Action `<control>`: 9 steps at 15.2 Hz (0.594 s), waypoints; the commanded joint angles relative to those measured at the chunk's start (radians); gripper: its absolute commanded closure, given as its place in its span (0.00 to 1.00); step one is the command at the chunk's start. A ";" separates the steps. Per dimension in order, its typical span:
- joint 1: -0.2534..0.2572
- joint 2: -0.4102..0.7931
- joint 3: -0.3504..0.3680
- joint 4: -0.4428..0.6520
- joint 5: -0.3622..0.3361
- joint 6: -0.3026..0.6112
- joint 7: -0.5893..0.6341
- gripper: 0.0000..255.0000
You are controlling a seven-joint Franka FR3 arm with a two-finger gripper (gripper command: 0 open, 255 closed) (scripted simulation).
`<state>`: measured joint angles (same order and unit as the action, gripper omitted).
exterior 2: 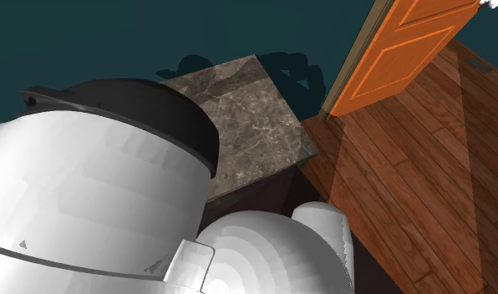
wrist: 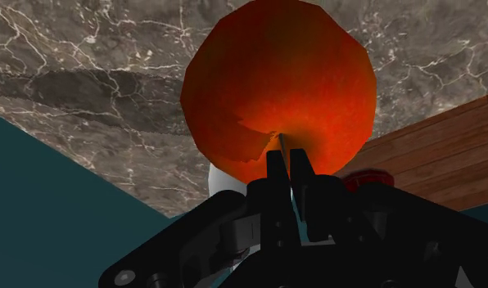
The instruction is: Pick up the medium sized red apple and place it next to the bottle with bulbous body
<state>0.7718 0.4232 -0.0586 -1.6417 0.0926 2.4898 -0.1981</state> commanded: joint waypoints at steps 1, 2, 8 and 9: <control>-0.001 0.011 0.001 -0.012 0.003 0.024 -0.003 1.00; -0.002 0.017 0.002 -0.018 0.004 0.035 -0.004 1.00; -0.004 0.052 0.007 -0.047 0.011 0.100 -0.012 1.00; -0.005 0.059 0.008 -0.051 0.013 0.111 -0.013 1.00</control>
<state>0.7692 0.4782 -0.0520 -1.6847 0.1030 2.5876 -0.2076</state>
